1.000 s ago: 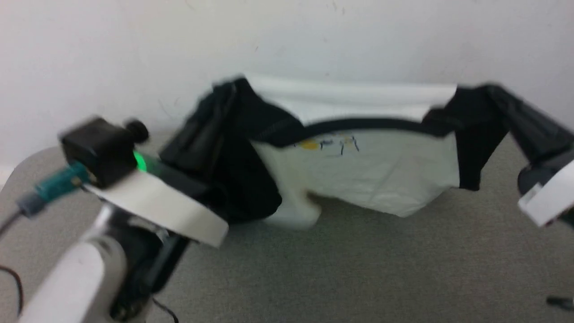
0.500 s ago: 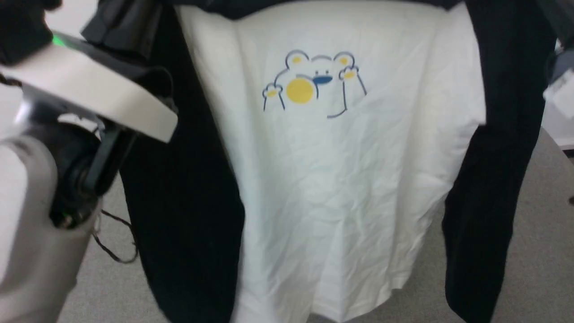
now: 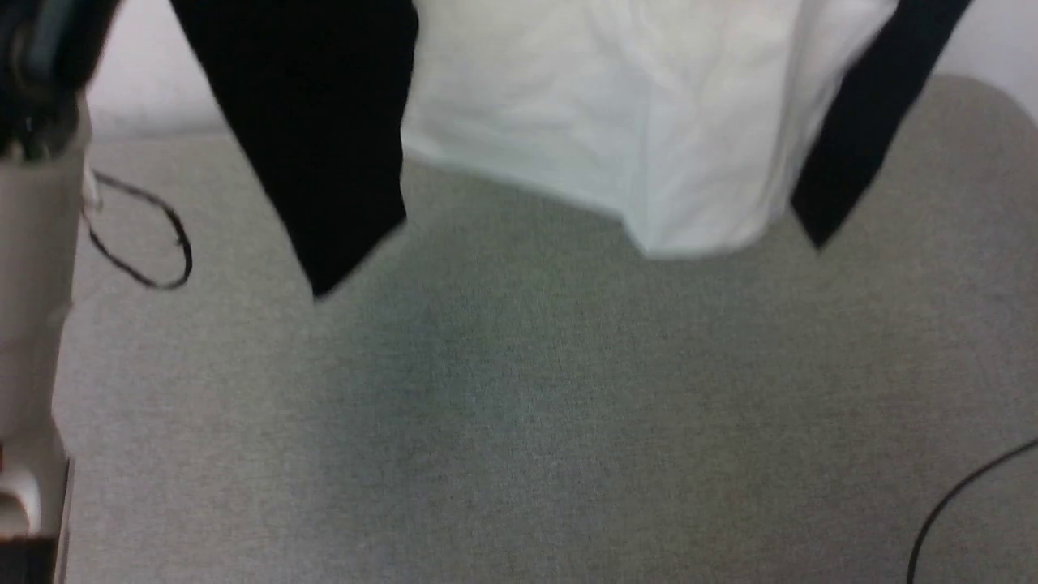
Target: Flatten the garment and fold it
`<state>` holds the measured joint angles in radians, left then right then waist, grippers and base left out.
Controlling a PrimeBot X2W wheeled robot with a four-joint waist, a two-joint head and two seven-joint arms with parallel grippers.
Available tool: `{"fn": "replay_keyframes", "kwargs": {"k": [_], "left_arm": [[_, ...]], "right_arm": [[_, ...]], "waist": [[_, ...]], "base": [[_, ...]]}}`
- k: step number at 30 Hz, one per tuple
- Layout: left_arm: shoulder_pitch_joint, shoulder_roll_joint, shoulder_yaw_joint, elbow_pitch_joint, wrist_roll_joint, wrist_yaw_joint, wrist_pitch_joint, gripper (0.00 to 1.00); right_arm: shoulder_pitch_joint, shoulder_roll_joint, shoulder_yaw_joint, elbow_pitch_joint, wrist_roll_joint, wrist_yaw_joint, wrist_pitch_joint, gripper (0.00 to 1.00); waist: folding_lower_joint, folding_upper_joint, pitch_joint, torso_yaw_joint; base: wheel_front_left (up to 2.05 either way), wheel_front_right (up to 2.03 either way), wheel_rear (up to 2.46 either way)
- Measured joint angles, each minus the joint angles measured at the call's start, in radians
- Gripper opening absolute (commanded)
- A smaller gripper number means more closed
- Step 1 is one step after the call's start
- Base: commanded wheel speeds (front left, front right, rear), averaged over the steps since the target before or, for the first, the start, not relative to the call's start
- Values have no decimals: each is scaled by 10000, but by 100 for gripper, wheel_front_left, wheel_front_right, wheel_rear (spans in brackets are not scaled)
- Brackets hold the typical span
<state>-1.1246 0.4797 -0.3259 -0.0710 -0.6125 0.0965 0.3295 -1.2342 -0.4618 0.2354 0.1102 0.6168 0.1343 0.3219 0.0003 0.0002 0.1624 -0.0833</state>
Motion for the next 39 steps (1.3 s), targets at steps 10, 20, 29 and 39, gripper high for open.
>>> {"fn": "replay_keyframes", "kwargs": {"k": [10, 20, 29, 39], "left_arm": [[-3644, -1162, -4, 3542, 581, -63, -1239, 0], [-5240, -1781, -10, 5925, 974, -169, -3223, 0], [-4219, -2249, -67, 6957, 752, -612, -4729, 0], [1050, -2612, -1043, 6955, 529, -961, -5250, 0]], "right_arm": [[-2945, 437, 1089, 3057, -125, 0, -2562, 0], [-4167, 940, 2169, 5335, -17, -2, -4330, 0], [-3415, 976, 3438, 5923, 991, -12, -5101, 0], [468, 949, 5453, 5060, 2255, -17, -5432, 0]], "waist": [[2, 0, 2254, -169], [0, 0, 3898, -349], [-3, 0, 4083, -160], [-4, 0, 2733, 108]], "base": [[0, 0, 0], [0, 0, 0], [0, 0, 0], [0, 0, 0]]}}
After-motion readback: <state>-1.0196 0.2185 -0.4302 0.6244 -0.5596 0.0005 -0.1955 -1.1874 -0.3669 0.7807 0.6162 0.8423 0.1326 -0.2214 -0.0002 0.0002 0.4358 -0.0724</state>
